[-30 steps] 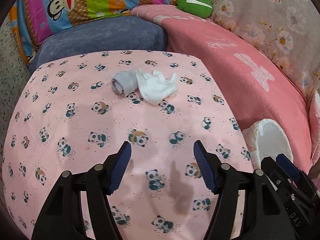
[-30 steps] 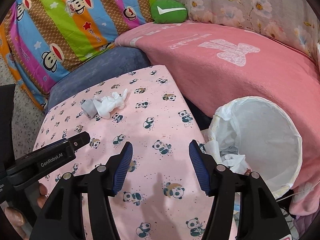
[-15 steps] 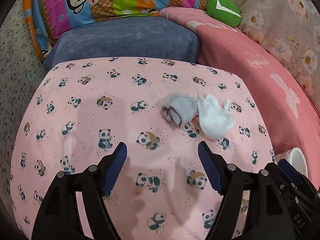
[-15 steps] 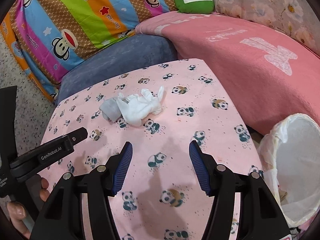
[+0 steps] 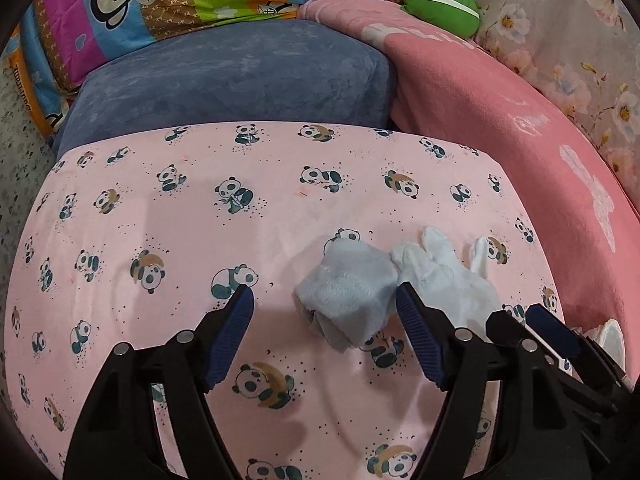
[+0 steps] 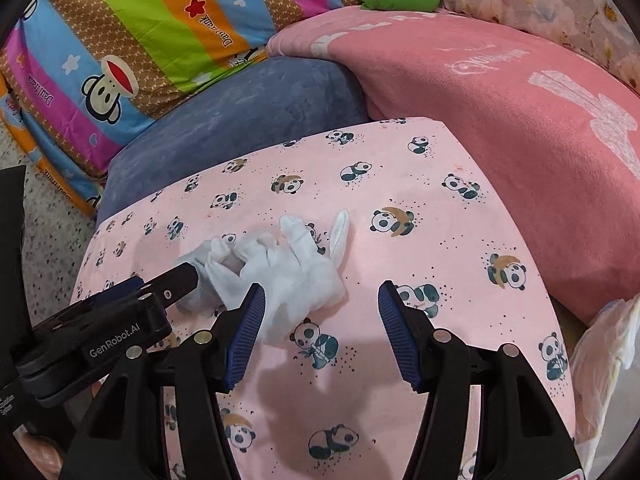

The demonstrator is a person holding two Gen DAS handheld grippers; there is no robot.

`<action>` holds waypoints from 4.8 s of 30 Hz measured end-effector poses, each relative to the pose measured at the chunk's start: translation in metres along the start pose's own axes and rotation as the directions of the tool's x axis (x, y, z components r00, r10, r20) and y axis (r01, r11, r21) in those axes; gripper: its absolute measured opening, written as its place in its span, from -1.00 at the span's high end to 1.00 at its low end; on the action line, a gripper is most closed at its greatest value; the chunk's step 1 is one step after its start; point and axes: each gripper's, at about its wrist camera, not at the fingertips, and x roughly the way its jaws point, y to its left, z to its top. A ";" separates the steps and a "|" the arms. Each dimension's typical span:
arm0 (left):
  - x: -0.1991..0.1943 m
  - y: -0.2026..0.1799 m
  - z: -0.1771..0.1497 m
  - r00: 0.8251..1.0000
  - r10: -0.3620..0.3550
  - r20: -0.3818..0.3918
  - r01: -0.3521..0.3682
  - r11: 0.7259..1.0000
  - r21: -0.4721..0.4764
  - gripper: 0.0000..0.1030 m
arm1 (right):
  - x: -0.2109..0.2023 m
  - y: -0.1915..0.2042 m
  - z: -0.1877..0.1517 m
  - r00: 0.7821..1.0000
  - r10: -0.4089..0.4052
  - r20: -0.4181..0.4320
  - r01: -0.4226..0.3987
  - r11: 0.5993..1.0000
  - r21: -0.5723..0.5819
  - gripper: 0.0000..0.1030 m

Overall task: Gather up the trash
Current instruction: 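Grasp the grey sock with the left gripper while the right gripper grasps the white glove, then lift the grey sock and white glove and carry them over the white bin, then open both grippers to drop the sock and glove into the bin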

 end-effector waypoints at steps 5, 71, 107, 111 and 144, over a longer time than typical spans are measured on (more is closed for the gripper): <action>0.009 0.003 0.001 0.999 -0.048 -0.015 0.047 0.999 -0.020 -0.34 | 0.024 -0.004 0.001 0.999 0.009 -0.043 -0.009 1.000 0.007 -0.13; -0.172 -0.107 -0.132 0.989 -0.121 0.084 0.102 0.974 0.201 0.39 | -0.234 -0.071 -0.122 0.973 0.012 0.232 -0.041 0.992 0.121 0.70; -0.160 -0.235 -0.144 0.980 -0.201 0.018 0.177 0.901 0.396 0.37 | -0.276 -0.210 -0.143 0.945 -0.161 0.286 0.067 0.948 0.311 0.69; -0.155 -0.250 -0.144 0.975 -0.221 0.001 0.201 0.891 0.408 0.37 | -0.275 -0.227 -0.144 0.944 -0.178 0.276 0.080 0.940 0.332 0.69; -0.136 -0.256 -0.145 0.990 -0.109 0.088 0.068 0.921 0.383 -0.64 | -0.259 -0.256 -0.136 0.941 -0.256 0.221 0.187 0.938 0.291 0.01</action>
